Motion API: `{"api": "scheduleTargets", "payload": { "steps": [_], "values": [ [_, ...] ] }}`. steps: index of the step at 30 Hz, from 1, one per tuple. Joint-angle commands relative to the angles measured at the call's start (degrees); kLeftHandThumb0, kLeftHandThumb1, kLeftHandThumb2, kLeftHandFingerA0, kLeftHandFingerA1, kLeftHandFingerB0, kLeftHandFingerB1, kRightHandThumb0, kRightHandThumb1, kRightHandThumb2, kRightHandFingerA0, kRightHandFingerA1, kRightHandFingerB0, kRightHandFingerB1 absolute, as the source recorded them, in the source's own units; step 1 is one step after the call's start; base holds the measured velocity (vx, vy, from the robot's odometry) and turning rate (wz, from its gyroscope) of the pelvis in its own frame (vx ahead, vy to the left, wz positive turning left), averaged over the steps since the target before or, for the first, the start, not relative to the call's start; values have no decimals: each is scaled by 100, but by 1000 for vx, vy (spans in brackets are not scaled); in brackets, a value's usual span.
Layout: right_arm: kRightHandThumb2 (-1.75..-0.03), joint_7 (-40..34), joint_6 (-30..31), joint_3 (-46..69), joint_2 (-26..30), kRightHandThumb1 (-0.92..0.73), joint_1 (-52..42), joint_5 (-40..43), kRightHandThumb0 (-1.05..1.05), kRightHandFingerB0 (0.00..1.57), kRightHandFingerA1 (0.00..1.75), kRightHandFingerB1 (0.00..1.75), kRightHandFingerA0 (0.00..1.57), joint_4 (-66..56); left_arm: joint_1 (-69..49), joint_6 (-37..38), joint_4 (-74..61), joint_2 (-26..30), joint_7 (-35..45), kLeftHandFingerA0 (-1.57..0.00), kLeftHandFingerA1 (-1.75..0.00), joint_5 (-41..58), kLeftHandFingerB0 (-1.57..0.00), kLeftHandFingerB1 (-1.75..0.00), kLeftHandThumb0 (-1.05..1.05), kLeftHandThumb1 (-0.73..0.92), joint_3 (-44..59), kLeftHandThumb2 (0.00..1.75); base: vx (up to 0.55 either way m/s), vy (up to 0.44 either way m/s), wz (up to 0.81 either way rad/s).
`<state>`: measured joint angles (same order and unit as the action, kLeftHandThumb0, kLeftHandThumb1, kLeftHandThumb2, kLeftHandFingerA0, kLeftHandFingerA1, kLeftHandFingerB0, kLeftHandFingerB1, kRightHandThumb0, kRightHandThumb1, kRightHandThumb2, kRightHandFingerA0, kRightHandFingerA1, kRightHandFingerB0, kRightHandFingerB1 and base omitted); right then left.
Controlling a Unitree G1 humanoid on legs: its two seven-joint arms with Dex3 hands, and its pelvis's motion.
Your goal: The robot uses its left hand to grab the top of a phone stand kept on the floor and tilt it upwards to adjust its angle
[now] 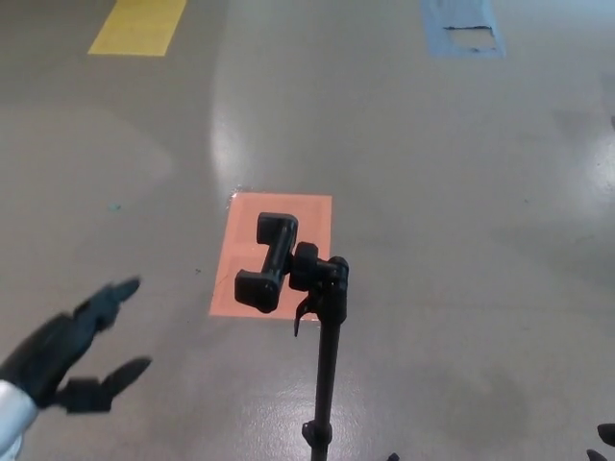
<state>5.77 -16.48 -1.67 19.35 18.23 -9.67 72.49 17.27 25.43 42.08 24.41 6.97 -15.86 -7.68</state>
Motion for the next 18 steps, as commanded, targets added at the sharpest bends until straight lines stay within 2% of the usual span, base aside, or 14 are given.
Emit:
{"api": "scheduleTargets", "payload": {
  "steps": [1, 2, 3, 4, 5, 6, 7, 8, 9, 10, 11, 12, 13, 18],
  "values": [
    [-66, 44, -134, 26, 219, -84, -19, -33, -83, 17, 38, 29, 20, 57, -84, 829, -2364, 860, 347, -13, -43, -503, 0, -17, -81, 66, -26, 99, 0, 0, 0],
    [-66, 51, -133, 23, 221, -84, -20, -35, -83, 17, 38, 29, 20, 57, -94, 802, -2536, 896, 385, -13, -43, -518, 0, -17, -81, 66, -25, 99, 0, 0, 0],
    [-66, 55, -130, 13, 224, -84, 2, -46, -83, 18, 37, 29, 21, 63, -46, 808, -2714, 942, 416, -25, -31, -546, -1, -19, -78, 79, -35, 65, 0, 0, 0],
    [-66, 54, -129, 8, 226, -84, 17, -53, -83, 18, 37, 29, 21, 66, -11, 819, -2749, 955, 418, -25, -31, -555, -1, -19, -78, 79, -44, 65, 0, 0, 0],
    [-66, 46, -110, -13, 232, -84, 36, -76, -82, 18, 37, 28, 22, 71, 40, 824, -2859, 1002, 436, -16, -43, -609, -3, -20, -80, 63, -68, 96, 0, 0, 0],
    [-66, 41, -96, -24, 235, -84, 39, -88, -82, 18, 37, 28, 22, 72, 46, 806, -2931, 1030, 449, -16, -43, -641, -3, -20, -80, 63, -82, 96, 0, 0, 0],
    [-66, 36, -86, -30, 233, -83, 41, -93, -82, 18, 37, 28, 22, 74, 82, 848, -2963, 1073, 405, -22, -30, -756, 0, -17, -78, 77, -108, 65, 0, 0, 0],
    [-66, 34, -82, -32, 232, -83, 43, -95, -82, 18, 37, 28, 22, 75, 105, 874, -2986, 1103, 371, -22, -30, -836, 0, -17, -78, 77, -127, 65, 0, 0, 0],
    [-66, 43, -76, -41, 225, -83, 39, -99, -82, 19, 37, 29, 22, 76, 132, 856, -3078, 1175, 337, -12, -42, -1001, 0, -18, -78, 58, -163, 94, 0, 0, 0],
    [-66, 56, -69, -55, 220, -83, 33, -106, -82, 19, 37, 29, 22, 75, 138, 787, -3199, 1244, 338, -12, -42, -1120, 0, -18, -78, 58, -194, 94, 0, 0, 0],
    [-66, 71, -61, -54, 213, -82, 40, -101, -81, 19, 37, 28, 21, 79, 181, 799, -3214, 1288, 295, -23, -30, -1225, 0, -19, -78, 72, -221, 62, 0, 0, 0],
    [-66, 80, -55, -51, 209, -82, 46, -95, -81, 19, 37, 28, 21, 82, 207, 809, -3220, 1317, 260, -23, -30, -1285, 0, -19, -78, 72, -242, 62, 0, 0, 0],
    [-65, 105, -42, -44, 206, -82, 71, -84, -81, 19, 37, 29, 22, 88, 292, 846, -3184, 1365, 169, -15, -43, -1417, 0, -18, -79, 57, -287, 93, 0, 0, 0],
    [-65, 182, -14, -65, 227, -82, 151, -102, -79, 20, 37, 30, 22, 87, 501, 906, -3097, 1449, -43, -14, -43, -1652, 0, -17, -79, 56, -396, 92, 0, 0, 0]
  ]
}}
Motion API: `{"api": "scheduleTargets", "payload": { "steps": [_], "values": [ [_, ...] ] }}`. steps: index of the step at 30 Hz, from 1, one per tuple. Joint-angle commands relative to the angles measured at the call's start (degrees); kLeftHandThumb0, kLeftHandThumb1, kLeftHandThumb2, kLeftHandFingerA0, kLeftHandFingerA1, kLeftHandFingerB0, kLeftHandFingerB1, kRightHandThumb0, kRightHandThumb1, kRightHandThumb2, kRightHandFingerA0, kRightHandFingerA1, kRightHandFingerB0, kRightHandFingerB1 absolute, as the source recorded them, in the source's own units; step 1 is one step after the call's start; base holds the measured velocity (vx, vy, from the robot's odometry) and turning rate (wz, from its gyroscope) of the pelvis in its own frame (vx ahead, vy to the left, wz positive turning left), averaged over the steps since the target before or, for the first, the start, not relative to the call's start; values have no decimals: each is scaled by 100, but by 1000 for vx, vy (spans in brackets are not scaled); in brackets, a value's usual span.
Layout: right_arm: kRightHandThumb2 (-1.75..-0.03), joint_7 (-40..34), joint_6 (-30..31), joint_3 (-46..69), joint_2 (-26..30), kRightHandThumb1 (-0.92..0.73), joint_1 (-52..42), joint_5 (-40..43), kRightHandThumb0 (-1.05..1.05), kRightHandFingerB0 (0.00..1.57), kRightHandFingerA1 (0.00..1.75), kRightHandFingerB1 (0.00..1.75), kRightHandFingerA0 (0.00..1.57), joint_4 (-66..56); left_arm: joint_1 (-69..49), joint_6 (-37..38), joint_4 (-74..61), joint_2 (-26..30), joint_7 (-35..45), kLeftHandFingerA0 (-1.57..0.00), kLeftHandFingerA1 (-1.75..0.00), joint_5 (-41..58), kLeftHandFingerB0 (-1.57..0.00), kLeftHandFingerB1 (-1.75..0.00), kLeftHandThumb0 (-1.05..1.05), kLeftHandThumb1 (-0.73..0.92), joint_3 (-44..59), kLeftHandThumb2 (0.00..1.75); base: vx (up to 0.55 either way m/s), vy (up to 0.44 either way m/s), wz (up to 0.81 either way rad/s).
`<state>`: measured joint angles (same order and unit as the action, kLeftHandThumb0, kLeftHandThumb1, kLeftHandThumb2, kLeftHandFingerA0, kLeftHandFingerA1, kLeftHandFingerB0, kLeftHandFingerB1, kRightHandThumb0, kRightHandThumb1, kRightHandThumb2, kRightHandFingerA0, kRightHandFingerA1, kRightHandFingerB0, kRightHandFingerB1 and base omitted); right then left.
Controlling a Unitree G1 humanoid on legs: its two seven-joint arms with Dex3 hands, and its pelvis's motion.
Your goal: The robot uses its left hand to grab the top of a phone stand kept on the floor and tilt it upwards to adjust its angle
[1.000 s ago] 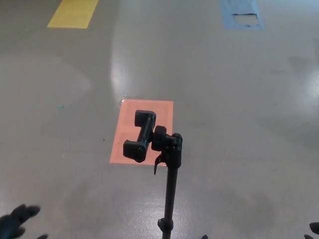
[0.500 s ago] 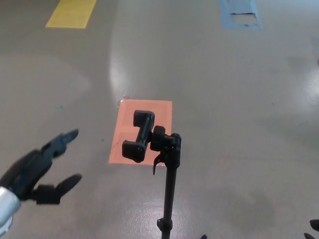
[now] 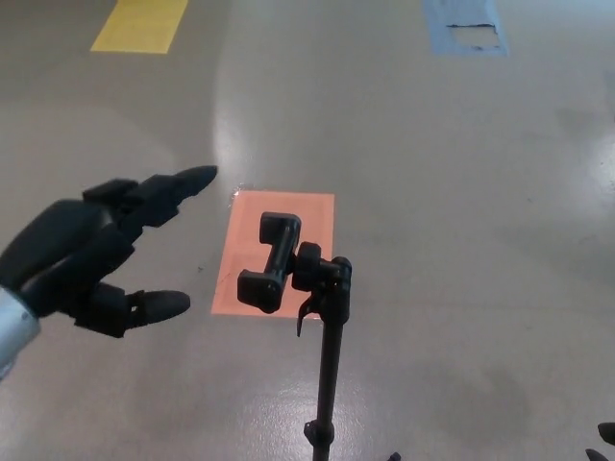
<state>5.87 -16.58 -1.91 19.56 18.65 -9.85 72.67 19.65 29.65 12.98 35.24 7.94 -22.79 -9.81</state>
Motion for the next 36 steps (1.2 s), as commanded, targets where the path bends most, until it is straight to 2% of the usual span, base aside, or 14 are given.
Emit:
{"api": "scheduleTargets", "payload": {
  "steps": [1, 9, 11, 12, 15, 16, 23, 25, 27, 29, 30, 34, 35, 36],
  "values": [
    [-65, 175, -7, -41, 207, -82, 121, -84, -80, 20, 38, 30, 22, 65, 326, 520, -162, 382, -158, -15, -42, -995, 0, -13, -81, 58, -215, 92, 0, 0, 0],
    [-64, 237, 2, -76, 173, -80, 197, -118, -78, 21, 38, 30, 22, 90, 589, 621, -39, 442, -172, -15, -43, -1116, 0, -18, -79, 56, -324, 91, 0, 0, 0],
    [-64, 275, 9, -83, 188, -80, 191, -121, -78, 20, 37, 30, 21, 90, 649, 673, 2, 433, -162, -24, -30, -1112, 0, -17, -81, 69, -344, 61, 0, 0, 0],
    [-64, 278, 14, -79, 187, -80, 185, -118, -77, 21, 37, 30, 21, 92, 659, 678, 2, 434, -154, -18, -43, -1111, 0, -11, -85, 59, -347, 92, 0, 0, 0],
    [-64, 264, 34, -107, 169, -81, 185, -156, -78, 21, 37, 30, 21, 102, 683, 764, 71, 454, -220, -24, -30, -1167, 0, -19, -79, 70, -338, 61, 0, 0, 0],
    [-64, 273, 28, -111, 163, -80, 171, -156, -77, 21, 37, 30, 22, 104, 674, 790, 82, 462, -234, -17, -43, -1180, 0, -18, -79, 56, -333, 92, 0, 0, 0],
    [-64, 284, -14, -158, 186, -79, 54, -173, -75, 22, 36, 29, 24, 116, 586, 796, 29, 420, -193, -18, -43, -1223, 0, -11, -87, 61, -325, 94, 0, 0, 0],
    [-65, 295, 21, -176, 167, -79, 100, -180, -76, 21, 37, 29, 24, 112, 629, 763, 25, 438, -163, -24, -30, -1261, 0, -18, -81, 72, -317, 62, 0, 0, 0],
    [-65, 301, 46, -185, 140, -79, 143, -175, -76, 21, 37, 29, 25, 113, 719, 859, 153, 450, -244, -16, -43, -1348, 0, -17, -80, 58, -344, 93, 0, 0, 0],
    [-65, 298, 32, -173, 108, -79, 145, -154, -75, 21, 36, 28, 24, 118, 761, 917, 239, 463, -312, -24, -30, -1444, 0, -16, -81, 74, -365, 62, 0, 0, 0],
    [-65, 295, 36, -172, 102, -79, 151, -153, -75, 21, 36, 28, 23, 119, 782, 923, 260, 462, -310, -16, -44, -1455, 0, -16, -81, 60, -371, 95, 0, 0, 0],
    [-65, 321, 26, -143, 95, -78, 150, -118, -74, 21, 37, 29, 22, 117, 863, 915, 311, 444, -317, -23, -30, -1584, 0, -16, -81, 75, -421, 63, 0, 0, 0],
    [-64, 320, 31, -144, 96, -78, 159, -120, -74, 21, 36, 30, 22, 116, 883, 897, 315, 439, -282, -15, -41, -1587, 0, -12, -86, 62, -433, 96, 0, 0, 0],
    [-64, 317, 36, -147, 96, -78, 167, -124, -74, 21, 36, 30, 22, 116, 896, 887, 319, 436, -258, -15, -41, -1582, 0, -12, -86, 62, -440, 96, 0, 0, 0]
  ]
}}
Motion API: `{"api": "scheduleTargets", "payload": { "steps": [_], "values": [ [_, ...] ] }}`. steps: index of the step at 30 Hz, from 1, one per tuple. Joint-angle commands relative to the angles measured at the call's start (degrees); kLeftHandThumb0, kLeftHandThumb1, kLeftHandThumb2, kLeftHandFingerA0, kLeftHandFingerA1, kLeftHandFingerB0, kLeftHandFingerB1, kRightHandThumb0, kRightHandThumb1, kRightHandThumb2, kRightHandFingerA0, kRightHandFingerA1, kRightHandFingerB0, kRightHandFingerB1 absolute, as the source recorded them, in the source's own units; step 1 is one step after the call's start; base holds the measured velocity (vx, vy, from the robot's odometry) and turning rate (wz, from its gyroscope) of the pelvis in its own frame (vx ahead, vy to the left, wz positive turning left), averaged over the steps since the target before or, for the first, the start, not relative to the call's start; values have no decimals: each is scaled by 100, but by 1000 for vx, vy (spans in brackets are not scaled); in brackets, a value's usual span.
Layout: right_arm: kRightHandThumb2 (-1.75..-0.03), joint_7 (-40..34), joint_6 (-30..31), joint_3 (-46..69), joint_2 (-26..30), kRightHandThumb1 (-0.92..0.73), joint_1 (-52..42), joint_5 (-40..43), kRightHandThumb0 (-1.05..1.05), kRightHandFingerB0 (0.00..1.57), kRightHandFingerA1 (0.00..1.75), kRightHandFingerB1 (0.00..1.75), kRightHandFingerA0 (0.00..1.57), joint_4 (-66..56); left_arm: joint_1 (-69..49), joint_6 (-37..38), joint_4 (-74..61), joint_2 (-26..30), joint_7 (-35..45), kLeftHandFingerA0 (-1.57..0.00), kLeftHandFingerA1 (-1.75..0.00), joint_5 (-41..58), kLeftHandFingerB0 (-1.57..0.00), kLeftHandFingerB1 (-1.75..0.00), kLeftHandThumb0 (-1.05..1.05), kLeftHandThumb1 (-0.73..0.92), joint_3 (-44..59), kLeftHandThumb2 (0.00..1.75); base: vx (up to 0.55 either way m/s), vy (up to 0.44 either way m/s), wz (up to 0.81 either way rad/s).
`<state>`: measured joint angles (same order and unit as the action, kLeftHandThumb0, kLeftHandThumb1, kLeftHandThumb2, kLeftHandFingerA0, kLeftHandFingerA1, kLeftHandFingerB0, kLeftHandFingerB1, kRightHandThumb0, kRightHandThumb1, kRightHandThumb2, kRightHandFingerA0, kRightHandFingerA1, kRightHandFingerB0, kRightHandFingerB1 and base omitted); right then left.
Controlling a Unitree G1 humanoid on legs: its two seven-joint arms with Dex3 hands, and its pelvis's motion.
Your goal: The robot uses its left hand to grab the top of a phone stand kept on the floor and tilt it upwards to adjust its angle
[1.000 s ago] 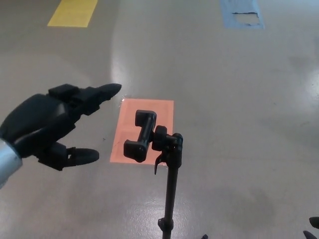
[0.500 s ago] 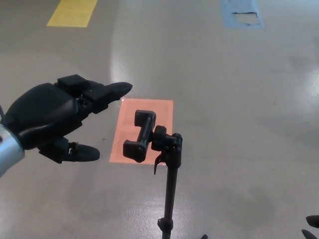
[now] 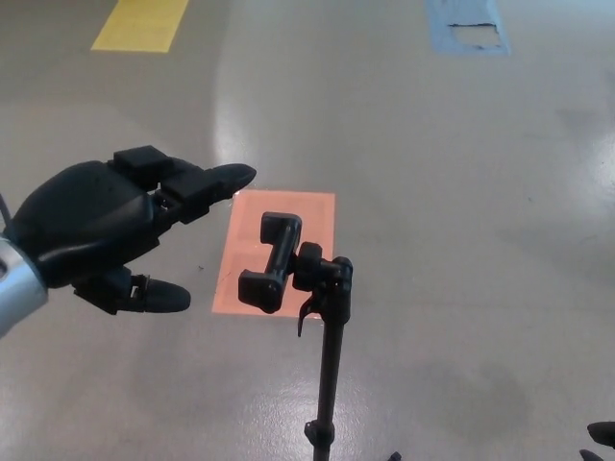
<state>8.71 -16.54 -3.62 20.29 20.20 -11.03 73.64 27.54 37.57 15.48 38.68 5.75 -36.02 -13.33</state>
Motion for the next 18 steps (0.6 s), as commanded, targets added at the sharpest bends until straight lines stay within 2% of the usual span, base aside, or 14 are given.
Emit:
{"api": "scheduleTargets", "payload": {
  "steps": [1, 15, 16, 17, 18],
  "values": [
    [-65, 30, 41, 19, 29, -78, 30, -15, -75, 21, 37, 29, 22, 20, 139, 95, 110, 67, -11, -15, -40, -230, 0, -12, -87, 62, -107, 96, 0, 0, 0],
    [-64, 41, 50, 31, 49, -79, 94, -11, -75, 19, 38, 30, 21, 16, 243, 19, 142, -74, -120, -13, -40, -446, 0, -15, -85, 59, -296, 93, 0, 0, 0],
    [-65, 44, 52, 22, 50, -79, 106, -21, -75, 19, 38, 29, 21, 18, 258, 28, 149, -80, -143, -21, -28, -469, 0, -20, -81, 71, -304, 62, 0, 0, 0],
    [-65, 44, 52, 22, 50, -79, 106, -21, -75, 19, 38, 29, 21, 18, 258, 28, 149, -80, -143, -21, -28, -469, 0, -20, -81, 71, -304, 62, 0, 0, 0],
    [-65, 42, 50, 16, 51, -79, 123, -29, -75, 19, 39, 30, 22, 21, 278, 33, 151, -97, -151, -14, -40, -483, 0, -18, -81, 57, -319, 94, 0, 0, 0]
  ]
}}
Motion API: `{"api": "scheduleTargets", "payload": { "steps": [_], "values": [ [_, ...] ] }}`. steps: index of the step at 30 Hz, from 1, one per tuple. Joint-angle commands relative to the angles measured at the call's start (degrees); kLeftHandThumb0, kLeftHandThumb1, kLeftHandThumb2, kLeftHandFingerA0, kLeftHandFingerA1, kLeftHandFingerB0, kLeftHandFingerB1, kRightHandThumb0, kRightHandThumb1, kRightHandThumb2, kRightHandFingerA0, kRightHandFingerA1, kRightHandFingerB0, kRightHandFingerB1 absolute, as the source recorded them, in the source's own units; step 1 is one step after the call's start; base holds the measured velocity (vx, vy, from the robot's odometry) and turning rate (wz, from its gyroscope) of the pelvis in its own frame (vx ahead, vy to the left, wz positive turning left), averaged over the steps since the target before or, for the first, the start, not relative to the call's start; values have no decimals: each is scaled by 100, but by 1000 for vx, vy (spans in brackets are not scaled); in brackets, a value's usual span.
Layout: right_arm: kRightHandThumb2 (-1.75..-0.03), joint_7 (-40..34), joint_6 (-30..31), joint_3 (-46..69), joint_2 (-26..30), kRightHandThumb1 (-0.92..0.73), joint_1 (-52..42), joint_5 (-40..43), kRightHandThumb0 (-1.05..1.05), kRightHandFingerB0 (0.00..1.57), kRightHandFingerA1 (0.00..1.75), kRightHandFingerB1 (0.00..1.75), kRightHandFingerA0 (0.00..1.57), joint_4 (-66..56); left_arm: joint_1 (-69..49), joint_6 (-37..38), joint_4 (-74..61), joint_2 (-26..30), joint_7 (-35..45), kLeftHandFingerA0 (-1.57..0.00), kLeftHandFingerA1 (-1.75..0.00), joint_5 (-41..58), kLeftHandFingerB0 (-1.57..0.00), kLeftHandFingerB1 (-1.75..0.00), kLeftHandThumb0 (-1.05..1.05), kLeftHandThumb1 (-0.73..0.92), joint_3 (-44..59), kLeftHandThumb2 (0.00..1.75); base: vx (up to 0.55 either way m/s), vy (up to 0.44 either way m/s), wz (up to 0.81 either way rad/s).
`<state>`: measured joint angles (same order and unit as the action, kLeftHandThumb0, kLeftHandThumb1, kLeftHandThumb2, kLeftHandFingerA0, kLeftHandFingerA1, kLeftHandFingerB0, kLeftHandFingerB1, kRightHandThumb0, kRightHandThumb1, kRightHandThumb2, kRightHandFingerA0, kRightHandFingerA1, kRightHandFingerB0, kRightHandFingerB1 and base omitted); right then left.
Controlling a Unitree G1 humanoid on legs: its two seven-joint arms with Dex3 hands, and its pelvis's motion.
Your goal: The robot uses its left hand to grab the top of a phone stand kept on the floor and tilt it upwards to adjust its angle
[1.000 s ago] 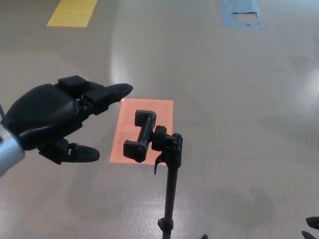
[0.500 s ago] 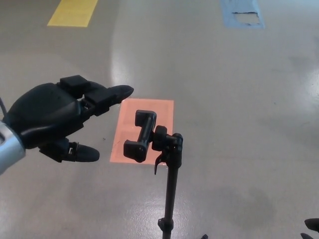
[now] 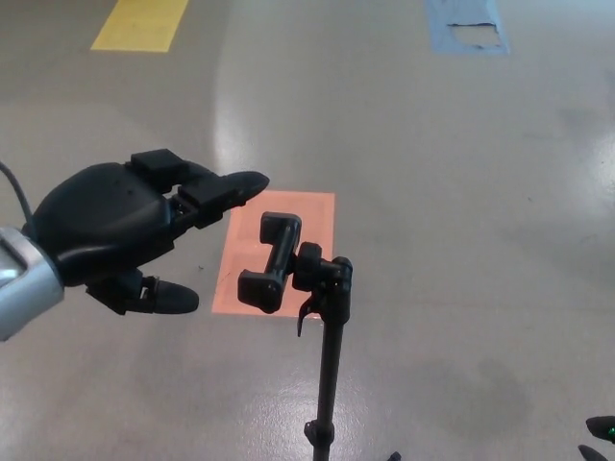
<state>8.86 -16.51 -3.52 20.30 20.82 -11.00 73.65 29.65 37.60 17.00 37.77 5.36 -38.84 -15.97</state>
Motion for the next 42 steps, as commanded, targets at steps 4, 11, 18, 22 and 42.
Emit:
{"api": "scheduleTargets", "payload": {
  "steps": [4, 11, 18, 22, 42],
  "values": [
    [-64, 12, 61, 2, 50, -78, 91, -37, -75, 20, 38, 29, 22, 21, 43, -28, -81, -30, -1, -13, -37, -155, 0, -17, -82, 58, -76, 95, 0, 0, 0],
    [-64, 0, 66, -6, 53, -79, 112, -47, -74, 21, 37, 29, 22, 29, 7, -117, -255, -46, 106, -14, -39, -159, 0, -14, -88, 62, -90, 96, 0, 0, 0],
    [-64, -11, 98, -31, 56, -78, 136, -65, -73, 21, 37, 29, 22, 38, -28, -152, -353, -98, 151, -14, -40, -146, 0, -15, -86, 60, -114, 94, 0, 0, 0],
    [-64, 19, 104, 5, 60, -78, 128, -29, -74, 20, 37, 28, 21, 43, -54, -116, -364, -127, 165, -15, -43, -100, 0, -19, -82, 57, -107, 93, 0, 0, 0],
    [-63, 68, 129, -10, 85, -78, 164, -46, -73, 21, 36, 29, 22, 39, -155, -78, -232, -108, 147, -14, -38, -171, 0, -12, -86, 60, -90, 94, 0, 0, 0]
  ]
}}
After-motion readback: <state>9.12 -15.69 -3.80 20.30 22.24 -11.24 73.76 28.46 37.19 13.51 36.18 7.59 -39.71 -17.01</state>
